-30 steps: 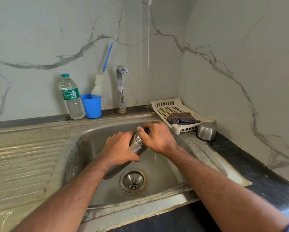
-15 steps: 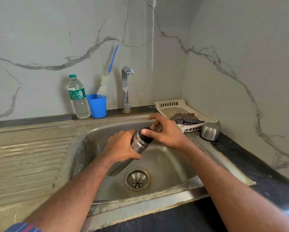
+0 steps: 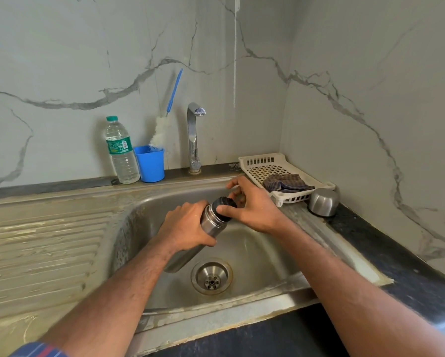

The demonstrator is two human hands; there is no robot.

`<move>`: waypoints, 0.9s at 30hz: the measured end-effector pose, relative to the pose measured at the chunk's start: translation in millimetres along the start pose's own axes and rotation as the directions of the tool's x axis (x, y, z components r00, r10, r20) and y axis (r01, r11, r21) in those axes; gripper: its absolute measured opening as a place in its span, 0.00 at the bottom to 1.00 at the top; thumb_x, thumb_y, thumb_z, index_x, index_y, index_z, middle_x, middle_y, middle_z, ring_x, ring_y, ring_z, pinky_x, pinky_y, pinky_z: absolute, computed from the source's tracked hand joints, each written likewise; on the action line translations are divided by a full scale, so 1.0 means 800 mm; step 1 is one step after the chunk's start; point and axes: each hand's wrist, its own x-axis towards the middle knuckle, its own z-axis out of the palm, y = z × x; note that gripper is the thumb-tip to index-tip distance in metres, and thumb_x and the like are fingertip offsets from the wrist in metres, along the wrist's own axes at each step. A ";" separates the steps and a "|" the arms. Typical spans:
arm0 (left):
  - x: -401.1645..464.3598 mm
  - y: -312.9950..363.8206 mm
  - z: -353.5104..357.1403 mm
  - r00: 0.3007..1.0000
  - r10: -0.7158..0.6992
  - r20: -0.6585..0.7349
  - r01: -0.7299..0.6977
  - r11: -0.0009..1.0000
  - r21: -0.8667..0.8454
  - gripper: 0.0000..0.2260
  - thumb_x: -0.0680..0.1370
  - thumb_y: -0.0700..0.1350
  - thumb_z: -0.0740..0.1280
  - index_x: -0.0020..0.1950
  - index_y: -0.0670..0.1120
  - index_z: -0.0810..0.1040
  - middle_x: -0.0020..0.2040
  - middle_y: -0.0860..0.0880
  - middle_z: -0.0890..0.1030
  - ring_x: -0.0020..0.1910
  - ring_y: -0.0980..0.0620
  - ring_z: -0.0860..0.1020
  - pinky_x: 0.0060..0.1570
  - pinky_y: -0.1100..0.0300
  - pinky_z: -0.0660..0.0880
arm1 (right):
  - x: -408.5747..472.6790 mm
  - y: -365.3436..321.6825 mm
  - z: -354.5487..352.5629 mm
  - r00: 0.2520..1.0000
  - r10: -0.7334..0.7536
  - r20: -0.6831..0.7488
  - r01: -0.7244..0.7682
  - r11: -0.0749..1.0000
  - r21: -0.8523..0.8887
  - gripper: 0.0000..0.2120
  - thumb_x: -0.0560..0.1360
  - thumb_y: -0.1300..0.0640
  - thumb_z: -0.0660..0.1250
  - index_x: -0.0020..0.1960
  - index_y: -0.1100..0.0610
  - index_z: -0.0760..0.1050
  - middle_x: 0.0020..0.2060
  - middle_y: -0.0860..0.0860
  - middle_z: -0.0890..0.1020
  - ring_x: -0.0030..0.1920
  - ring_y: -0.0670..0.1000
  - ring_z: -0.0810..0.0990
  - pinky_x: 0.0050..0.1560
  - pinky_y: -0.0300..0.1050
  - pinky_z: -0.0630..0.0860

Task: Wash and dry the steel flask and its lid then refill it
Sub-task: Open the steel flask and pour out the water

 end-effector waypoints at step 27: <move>-0.004 0.035 0.002 1.000 -0.003 -0.021 0.002 0.998 -0.063 0.30 0.61 0.59 0.82 0.59 0.55 0.76 0.50 0.57 0.81 0.47 0.57 0.79 0.47 0.58 0.75 | -0.030 -0.007 -0.021 1.000 0.030 -0.009 -0.027 0.969 0.246 0.29 0.67 0.66 0.80 0.63 0.57 0.72 0.56 0.50 0.82 0.55 0.44 0.82 0.51 0.31 0.77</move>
